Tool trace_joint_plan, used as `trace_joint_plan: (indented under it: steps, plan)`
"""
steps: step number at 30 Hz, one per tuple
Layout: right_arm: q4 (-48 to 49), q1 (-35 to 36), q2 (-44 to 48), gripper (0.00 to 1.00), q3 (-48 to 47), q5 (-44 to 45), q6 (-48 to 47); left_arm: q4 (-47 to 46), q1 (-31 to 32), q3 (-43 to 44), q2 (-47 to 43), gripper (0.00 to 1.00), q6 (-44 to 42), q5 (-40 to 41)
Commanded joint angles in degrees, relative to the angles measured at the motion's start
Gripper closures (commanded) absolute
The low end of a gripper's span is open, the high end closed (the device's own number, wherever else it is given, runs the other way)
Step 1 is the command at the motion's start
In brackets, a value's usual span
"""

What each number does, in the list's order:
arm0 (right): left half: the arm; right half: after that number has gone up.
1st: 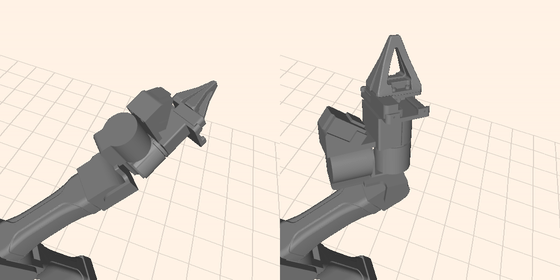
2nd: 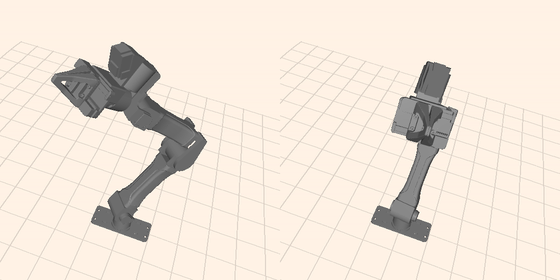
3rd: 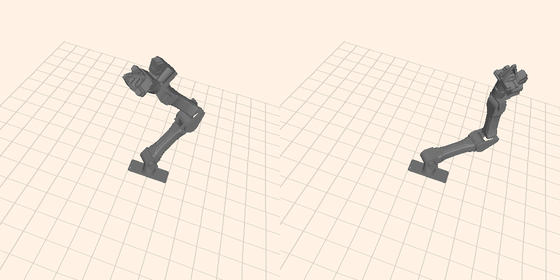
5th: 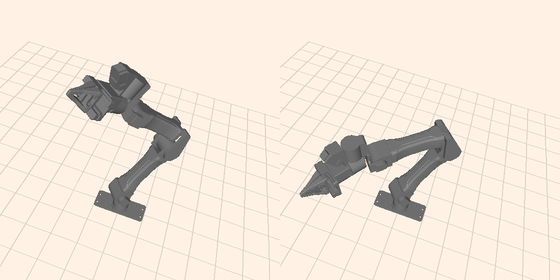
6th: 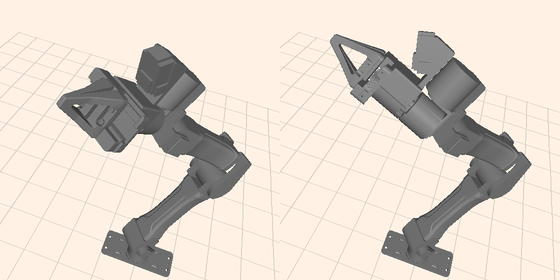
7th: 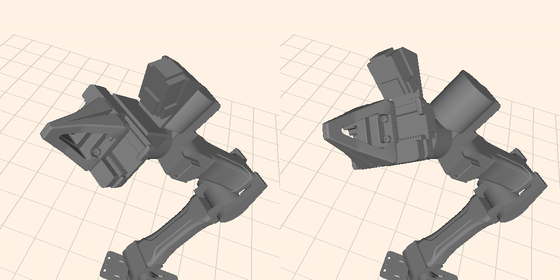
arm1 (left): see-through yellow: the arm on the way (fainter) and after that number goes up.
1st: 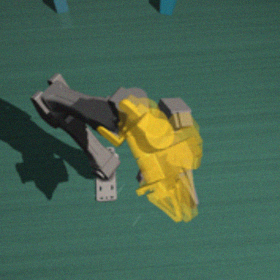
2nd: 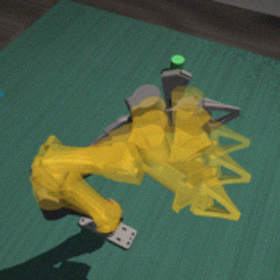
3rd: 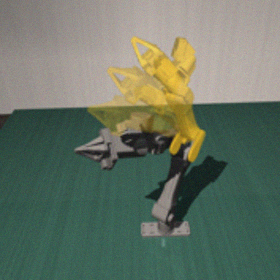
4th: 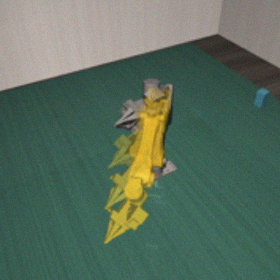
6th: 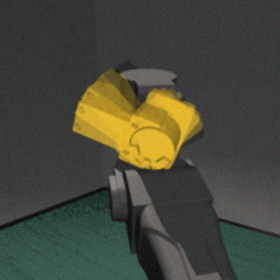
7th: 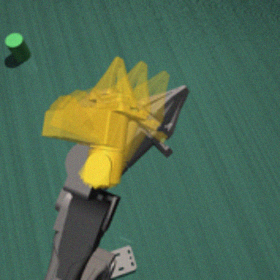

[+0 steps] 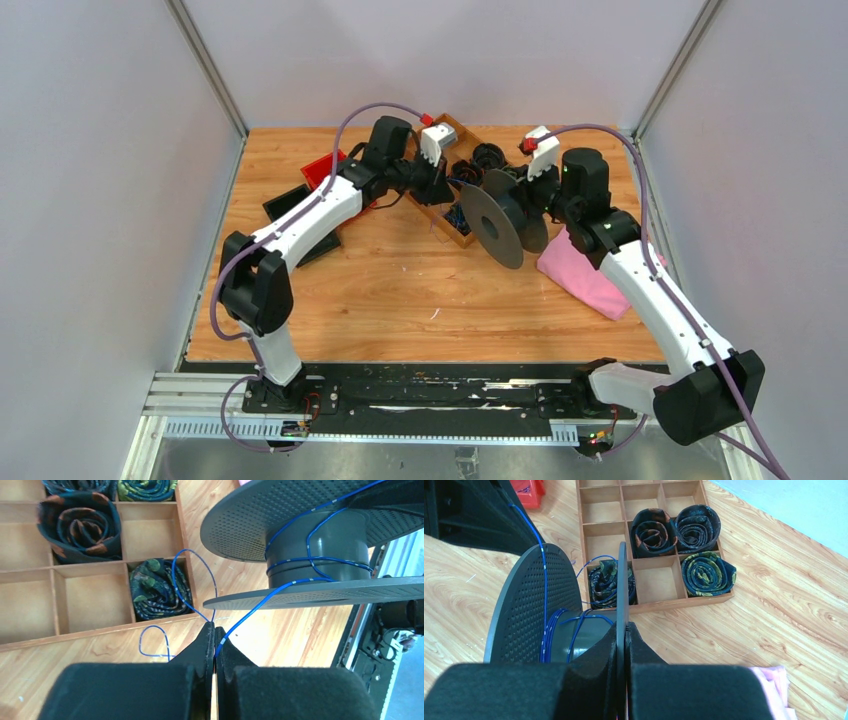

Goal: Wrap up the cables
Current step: Wrap the cable around the cable reel.

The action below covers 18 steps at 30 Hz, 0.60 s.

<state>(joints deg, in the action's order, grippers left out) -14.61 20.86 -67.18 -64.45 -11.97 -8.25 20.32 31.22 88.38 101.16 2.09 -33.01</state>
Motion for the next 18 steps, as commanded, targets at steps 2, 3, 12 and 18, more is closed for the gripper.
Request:
trace_joint_plan:
  steps: [2,3,12,18]
  plan:
    - [2.4,-1.6,1.9,0.99,-3.2,-3.0,0.8,3.7,-2.1,3.3,-1.7,1.0,-4.4,3.8]
    - [2.2,-1.7,2.0,0.99,-3.6,-3.7,0.9,4.1,-2.4,3.6,-1.6,1.0,-4.6,4.1]
    - [-0.8,-2.2,2.4,0.99,-6.9,-8.0,0.6,8.0,-3.5,6.2,-0.9,0.99,-9.1,10.6]
    - [-1.9,-2.7,2.3,0.99,-8.7,-9.7,2.1,7.9,-3.5,5.3,-1.3,0.95,-11.1,13.7]
